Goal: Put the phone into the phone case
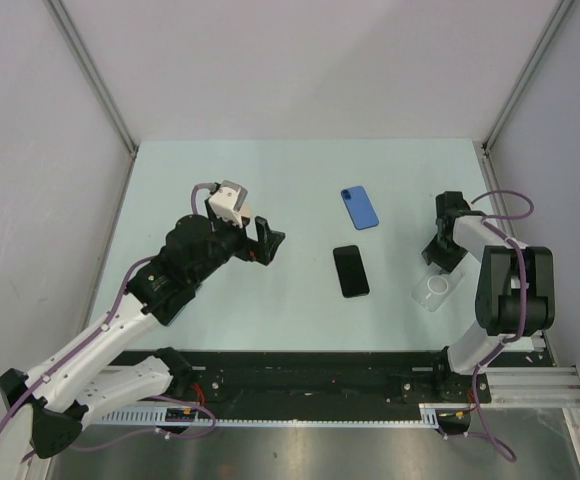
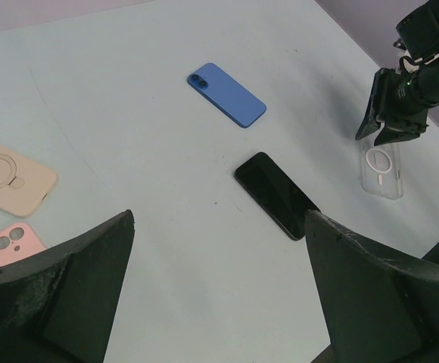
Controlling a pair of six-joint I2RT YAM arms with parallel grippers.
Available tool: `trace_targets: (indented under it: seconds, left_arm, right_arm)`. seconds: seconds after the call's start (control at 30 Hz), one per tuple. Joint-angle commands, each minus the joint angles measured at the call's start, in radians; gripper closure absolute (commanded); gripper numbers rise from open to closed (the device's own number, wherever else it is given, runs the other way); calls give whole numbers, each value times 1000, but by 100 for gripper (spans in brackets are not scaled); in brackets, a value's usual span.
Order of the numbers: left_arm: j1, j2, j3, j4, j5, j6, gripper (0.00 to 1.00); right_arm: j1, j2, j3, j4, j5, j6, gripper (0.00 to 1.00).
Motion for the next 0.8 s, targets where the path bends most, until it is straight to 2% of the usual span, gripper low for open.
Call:
trace_targets:
  seconds: [0.0,0.2,0.4,0.43,0.6,0.77]
  left_arm:
    - [-3,-20,36,16,-31,19,2]
    - [-5,-18,36,16,-31,20,2]
    - [-5,-14,36,16,-50,19,3]
    - [-3,-15,36,14,-53,19,3]
    - [-3,-28,33,10,-103,19,4]
    - [-3,-51,35,-3,-191,20,4]
  right_arm:
    - [7,25,12,31,2,-11,56]
    - [20,59,13,34,7,-23,66]
    - [29,30,12,49,7,-86,91]
    - [56,20,13,54,5,-101,99]
    - [128,-53,12,57,7,-179,100]
    - [222,-136,13,37,15,-178,100]
